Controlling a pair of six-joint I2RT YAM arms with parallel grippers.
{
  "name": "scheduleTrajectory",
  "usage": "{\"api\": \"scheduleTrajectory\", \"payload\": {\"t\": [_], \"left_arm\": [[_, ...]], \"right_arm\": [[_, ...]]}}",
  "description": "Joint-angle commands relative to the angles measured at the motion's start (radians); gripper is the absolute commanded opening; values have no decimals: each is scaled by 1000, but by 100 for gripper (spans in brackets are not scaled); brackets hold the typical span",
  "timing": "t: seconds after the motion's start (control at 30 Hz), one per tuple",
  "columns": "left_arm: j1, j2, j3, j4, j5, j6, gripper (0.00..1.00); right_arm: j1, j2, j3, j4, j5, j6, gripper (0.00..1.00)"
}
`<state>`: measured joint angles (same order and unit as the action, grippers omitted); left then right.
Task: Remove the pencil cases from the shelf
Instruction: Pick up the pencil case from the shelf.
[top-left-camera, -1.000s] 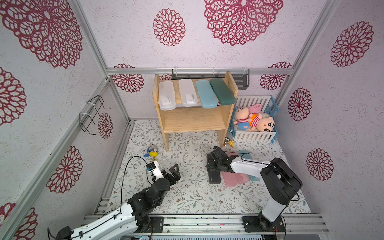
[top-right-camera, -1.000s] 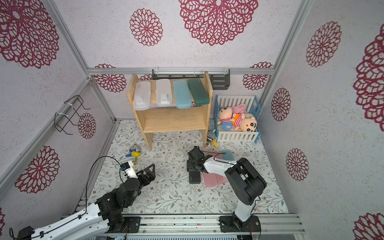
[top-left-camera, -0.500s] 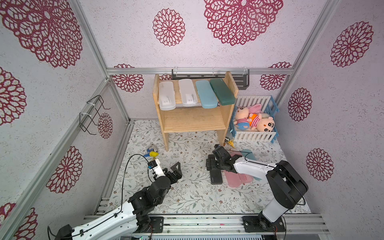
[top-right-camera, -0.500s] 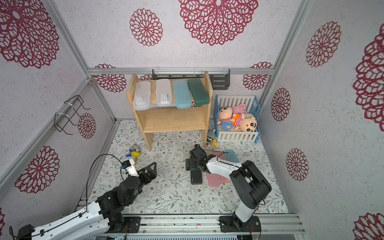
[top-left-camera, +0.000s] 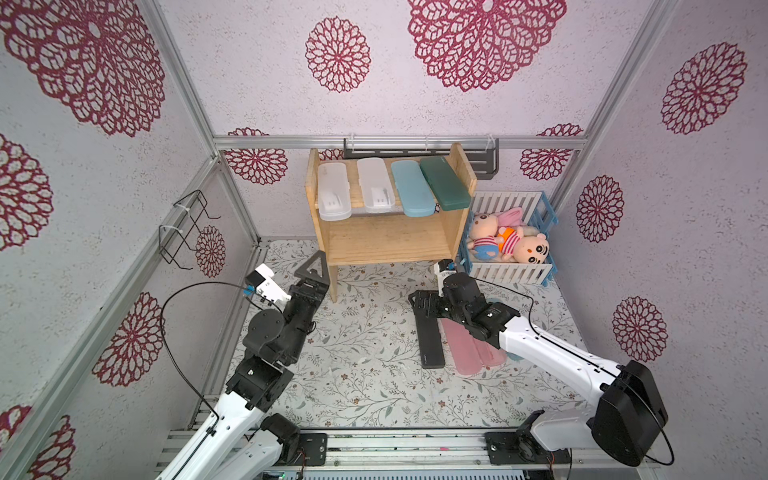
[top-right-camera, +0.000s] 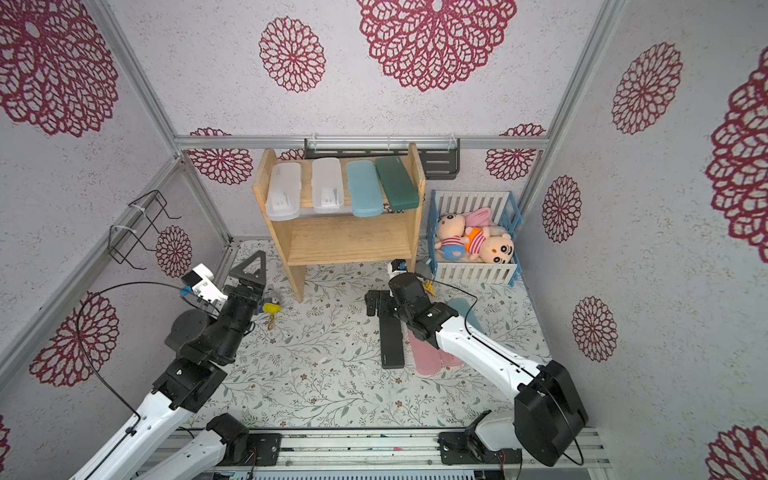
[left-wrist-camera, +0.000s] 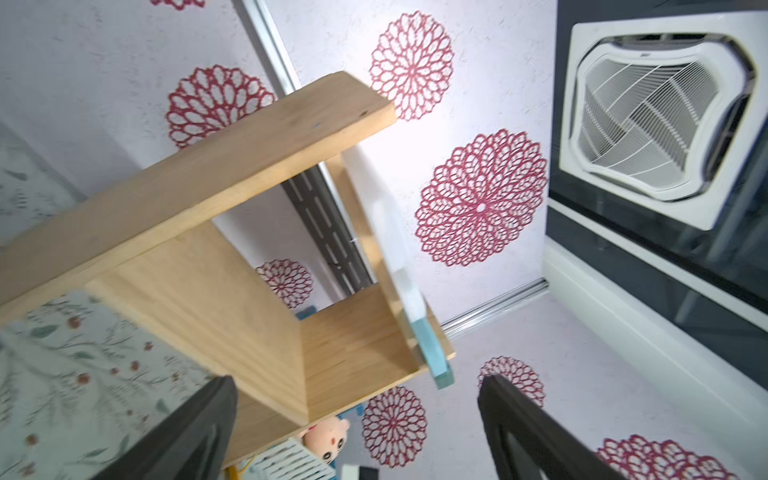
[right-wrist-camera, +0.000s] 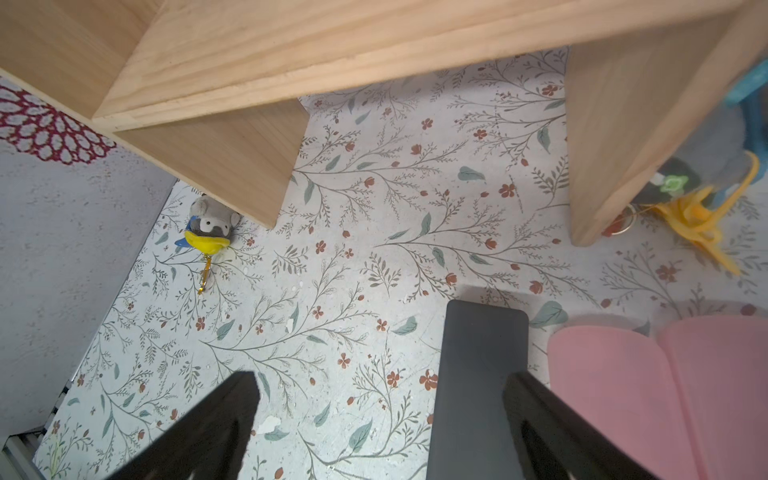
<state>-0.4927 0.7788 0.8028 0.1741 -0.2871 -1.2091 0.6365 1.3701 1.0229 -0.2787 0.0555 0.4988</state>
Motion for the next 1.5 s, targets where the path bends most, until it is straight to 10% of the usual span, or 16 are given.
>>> {"api": "scheduleTrajectory", "payload": {"t": [0.0, 0.8, 1.07, 1.47], "left_arm": [[72, 102, 70, 103, 177, -100, 97], [247, 404, 335, 143, 375, -162, 99], [262, 441, 343, 181, 414, -180, 80], [269, 415, 322, 170, 396, -164, 26]], "right_arm": [[-13, -14, -7, 9, -9, -7, 99], [-96, 24, 14, 58, -82, -5, 99], [-108, 28, 21, 47, -85, -13, 99], [-112, 12, 8, 40, -84, -15, 99]]}}
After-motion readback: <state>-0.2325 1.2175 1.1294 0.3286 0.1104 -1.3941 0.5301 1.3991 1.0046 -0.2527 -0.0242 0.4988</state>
